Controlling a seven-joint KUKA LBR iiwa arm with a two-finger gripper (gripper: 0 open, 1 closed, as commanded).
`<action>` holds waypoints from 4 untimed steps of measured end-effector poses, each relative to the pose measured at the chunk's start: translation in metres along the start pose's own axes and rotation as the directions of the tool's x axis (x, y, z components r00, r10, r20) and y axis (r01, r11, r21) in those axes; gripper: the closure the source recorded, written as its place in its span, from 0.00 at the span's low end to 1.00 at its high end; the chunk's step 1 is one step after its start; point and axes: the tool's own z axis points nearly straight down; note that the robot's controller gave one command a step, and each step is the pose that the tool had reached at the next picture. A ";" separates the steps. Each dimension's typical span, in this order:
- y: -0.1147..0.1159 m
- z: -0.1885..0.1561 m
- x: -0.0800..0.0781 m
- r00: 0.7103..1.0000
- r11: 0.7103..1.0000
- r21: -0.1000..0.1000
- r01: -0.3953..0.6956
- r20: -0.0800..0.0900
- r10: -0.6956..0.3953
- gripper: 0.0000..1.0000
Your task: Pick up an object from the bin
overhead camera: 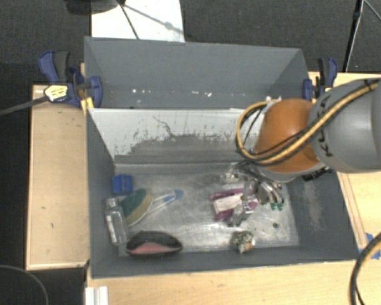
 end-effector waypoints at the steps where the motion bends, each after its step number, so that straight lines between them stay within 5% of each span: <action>1: -0.001 -0.002 -0.001 1.000 1.000 0.000 0.000 -0.001 0.000 0.00; 2: 0.000 -0.004 -0.004 1.000 1.000 0.000 0.000 0.008 0.000 1.00; 3: -0.001 -0.020 -0.005 1.000 1.000 0.000 -0.001 -0.002 0.001 1.00; 4: -0.001 -0.090 -0.008 1.000 1.000 0.000 -0.003 0.002 0.003 1.00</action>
Offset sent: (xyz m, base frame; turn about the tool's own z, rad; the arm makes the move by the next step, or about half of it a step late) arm 0.0000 0.0000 0.0000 0.0000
